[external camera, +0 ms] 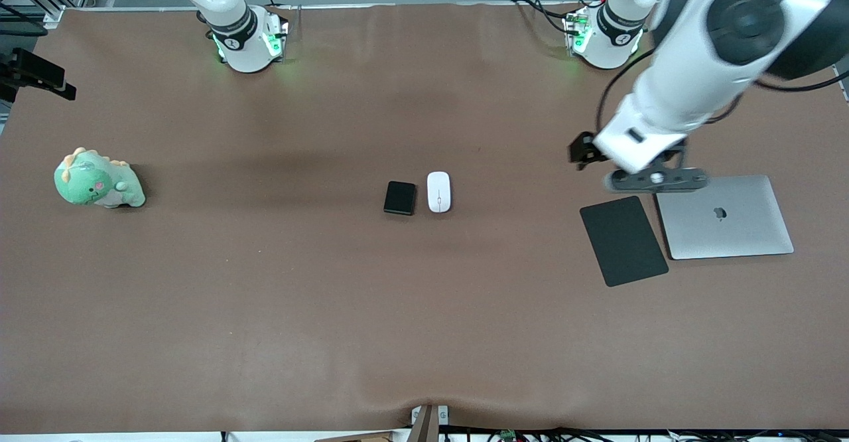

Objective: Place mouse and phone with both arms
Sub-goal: 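Reach the left gripper down over the white mouse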

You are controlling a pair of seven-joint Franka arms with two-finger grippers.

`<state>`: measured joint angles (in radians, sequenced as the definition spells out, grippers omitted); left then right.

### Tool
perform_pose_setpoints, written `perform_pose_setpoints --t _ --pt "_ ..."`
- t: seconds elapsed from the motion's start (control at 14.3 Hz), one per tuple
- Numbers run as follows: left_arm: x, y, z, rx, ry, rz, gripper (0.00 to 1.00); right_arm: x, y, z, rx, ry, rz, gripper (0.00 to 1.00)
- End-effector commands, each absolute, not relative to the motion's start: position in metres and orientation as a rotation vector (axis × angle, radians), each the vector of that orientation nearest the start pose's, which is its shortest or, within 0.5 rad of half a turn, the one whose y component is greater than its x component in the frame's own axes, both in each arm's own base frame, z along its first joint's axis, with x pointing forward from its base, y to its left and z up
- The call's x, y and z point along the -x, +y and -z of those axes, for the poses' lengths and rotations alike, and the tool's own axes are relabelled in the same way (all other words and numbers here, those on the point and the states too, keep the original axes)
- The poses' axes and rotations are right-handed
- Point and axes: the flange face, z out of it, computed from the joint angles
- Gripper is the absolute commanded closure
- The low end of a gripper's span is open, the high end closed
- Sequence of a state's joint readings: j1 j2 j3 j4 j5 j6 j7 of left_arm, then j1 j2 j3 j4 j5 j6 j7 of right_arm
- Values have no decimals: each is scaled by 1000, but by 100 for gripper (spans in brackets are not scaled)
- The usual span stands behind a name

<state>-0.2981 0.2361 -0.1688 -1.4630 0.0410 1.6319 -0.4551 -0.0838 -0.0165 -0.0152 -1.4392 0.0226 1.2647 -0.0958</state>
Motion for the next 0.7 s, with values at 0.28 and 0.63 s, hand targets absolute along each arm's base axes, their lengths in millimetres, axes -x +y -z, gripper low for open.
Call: perform_pose_setpoints --t 0.28,0.63 --pt "-536 -406 -420 3110 -93 -94 0 -511 -52 -670 3074 -5 -242 0" --pt "-498 -481 -338 3069 -98 -31 0 -525 -55 -649 3071 5 -304 0"
